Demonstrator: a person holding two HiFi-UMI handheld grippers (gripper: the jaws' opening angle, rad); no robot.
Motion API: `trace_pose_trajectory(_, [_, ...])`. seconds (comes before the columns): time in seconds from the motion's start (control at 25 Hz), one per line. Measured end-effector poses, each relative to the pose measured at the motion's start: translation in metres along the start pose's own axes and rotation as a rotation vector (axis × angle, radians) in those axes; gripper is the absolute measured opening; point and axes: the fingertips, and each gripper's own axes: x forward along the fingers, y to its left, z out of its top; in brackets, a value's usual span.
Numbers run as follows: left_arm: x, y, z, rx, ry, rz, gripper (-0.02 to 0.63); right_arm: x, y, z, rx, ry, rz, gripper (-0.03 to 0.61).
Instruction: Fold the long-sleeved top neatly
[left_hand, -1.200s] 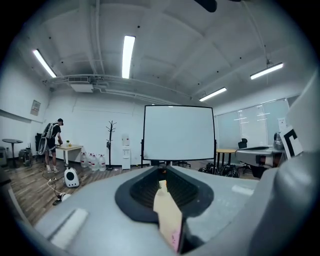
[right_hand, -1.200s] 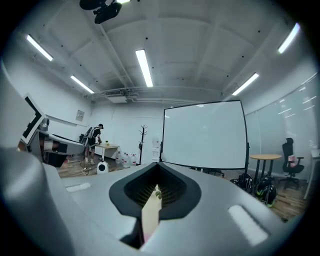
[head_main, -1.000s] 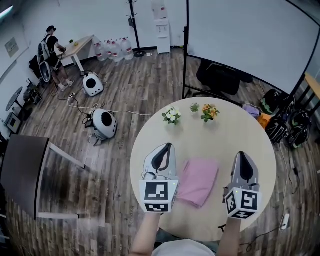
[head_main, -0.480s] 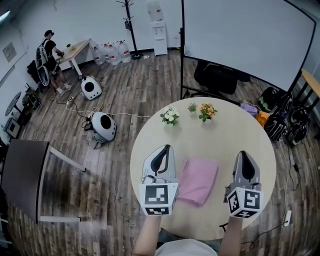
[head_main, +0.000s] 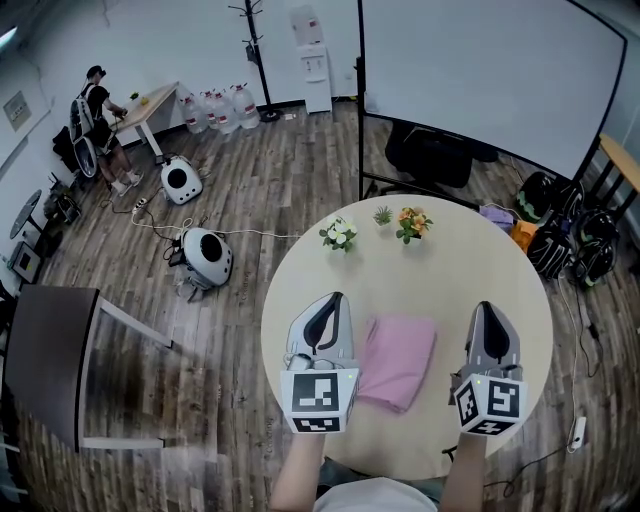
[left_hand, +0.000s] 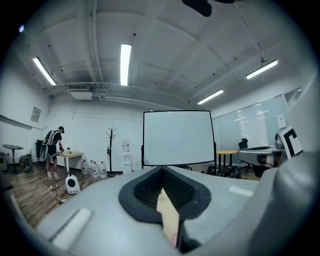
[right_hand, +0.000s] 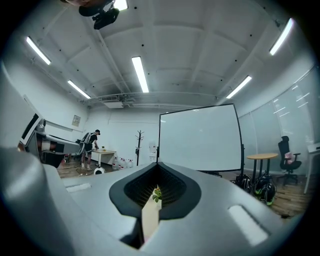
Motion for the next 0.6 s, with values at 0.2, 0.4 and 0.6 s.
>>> trace_pose_trajectory(0.2, [0.0017, -0.0025, -0.0029, -0.004, -0.001, -0.01, 0.0, -0.0005, -0.0002, -0.0035, -0.006, 0.003, -0.004, 0.023])
trace_pose_trajectory(0.4, [0.0019, -0.0036, -0.0016, -0.007, 0.001, -0.014, 0.0, -0.0027, -0.0025, -0.0031, -0.008, 0.006, -0.013, 0.023])
trace_pose_trajectory(0.6, [0.0057, -0.0046, -0.0036, -0.01, 0.001, -0.015, 0.0, -0.0006, -0.0052, -0.0041, -0.01, 0.003, -0.013, 0.023])
